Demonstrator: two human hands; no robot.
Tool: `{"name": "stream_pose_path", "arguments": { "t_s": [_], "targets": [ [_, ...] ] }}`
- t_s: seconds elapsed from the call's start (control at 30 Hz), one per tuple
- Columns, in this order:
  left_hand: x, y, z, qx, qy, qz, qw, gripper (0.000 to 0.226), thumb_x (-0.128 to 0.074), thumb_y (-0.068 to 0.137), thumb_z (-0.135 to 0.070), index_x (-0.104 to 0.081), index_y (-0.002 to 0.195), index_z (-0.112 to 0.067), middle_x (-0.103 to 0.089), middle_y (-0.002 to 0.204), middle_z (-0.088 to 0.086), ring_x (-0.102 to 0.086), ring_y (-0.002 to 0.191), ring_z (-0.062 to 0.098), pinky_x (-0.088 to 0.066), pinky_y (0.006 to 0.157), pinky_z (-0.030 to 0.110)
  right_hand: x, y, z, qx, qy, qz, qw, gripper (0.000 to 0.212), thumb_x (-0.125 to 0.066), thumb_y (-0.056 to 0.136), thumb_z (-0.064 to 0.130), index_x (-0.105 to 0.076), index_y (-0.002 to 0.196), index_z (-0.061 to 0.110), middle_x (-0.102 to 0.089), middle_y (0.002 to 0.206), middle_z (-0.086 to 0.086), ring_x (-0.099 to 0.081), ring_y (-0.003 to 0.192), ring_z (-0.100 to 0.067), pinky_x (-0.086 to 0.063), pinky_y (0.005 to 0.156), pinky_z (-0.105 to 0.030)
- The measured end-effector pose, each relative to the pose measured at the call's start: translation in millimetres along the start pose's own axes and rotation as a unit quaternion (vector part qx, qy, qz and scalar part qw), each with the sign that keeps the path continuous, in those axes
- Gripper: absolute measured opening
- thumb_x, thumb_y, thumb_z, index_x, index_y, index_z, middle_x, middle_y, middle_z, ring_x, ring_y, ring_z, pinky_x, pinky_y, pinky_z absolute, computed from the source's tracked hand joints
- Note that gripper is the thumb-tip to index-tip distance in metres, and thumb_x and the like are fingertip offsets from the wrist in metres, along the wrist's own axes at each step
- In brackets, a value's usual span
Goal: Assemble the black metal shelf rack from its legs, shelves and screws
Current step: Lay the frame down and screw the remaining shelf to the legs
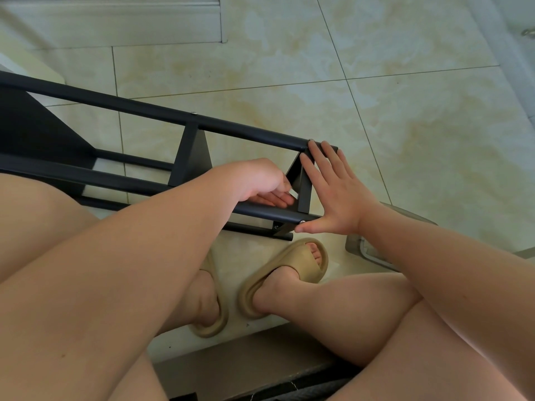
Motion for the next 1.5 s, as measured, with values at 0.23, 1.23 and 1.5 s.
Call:
{"name": "stream_pose_path", "arguments": {
  "t_s": [0.23, 1.23, 1.5],
  "targets": [
    [1.3, -5.6, -4.4, -0.02, 0.117, 0.01, 0.993, 0.016, -0.049, 0.104, -0.014, -0.062, 0.095, -0.018, -0.075, 0.073, -0.007, -0.072, 0.072, 0.006, -0.055, 0.073, 0.02, 0.1, -0.2, -0.3, 0.001, 0.004, -0.002, 1.0, 0.136, -0.025, 0.067, 0.103, 0.002, 0.161, 0.009, 0.011, 0.168, -0.016, 0.012, 0.155, -0.036, 0.003, 0.125, -0.053],
    [2.1, -9.7, -18.0, -0.122, 0.383, -0.026, 0.915, 0.015, -0.059, 0.095, -0.02, -0.072, 0.102, -0.023, -0.068, 0.092, -0.004, -0.064, 0.084, 0.014, -0.051, 0.07, 0.028, 0.3, -0.4, -0.2, 0.001, 0.003, 0.0, 1.0, 0.134, -0.028, 0.068, 0.102, 0.004, 0.161, 0.01, 0.012, 0.168, -0.015, 0.015, 0.154, -0.035, 0.004, 0.126, -0.052],
    [-5.3, 0.6, -4.3, -0.032, -0.021, -0.016, 0.999, 0.023, -0.059, 0.1, -0.016, -0.057, 0.12, -0.006, -0.073, 0.082, 0.003, -0.073, 0.076, 0.013, -0.06, 0.068, 0.027, -0.5, 0.1, -0.1, -0.002, 0.002, 0.003, 1.0, 0.135, -0.028, 0.067, 0.102, 0.005, 0.161, 0.01, 0.012, 0.168, -0.015, 0.014, 0.154, -0.035, 0.005, 0.125, -0.052]
  ]
}}
Point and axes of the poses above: each hand's wrist, its own y-axis towards the middle knuckle, its own x-axis out of the back of the hand, z = x × y, the point moved 4 cm from there along y, towards the middle knuckle
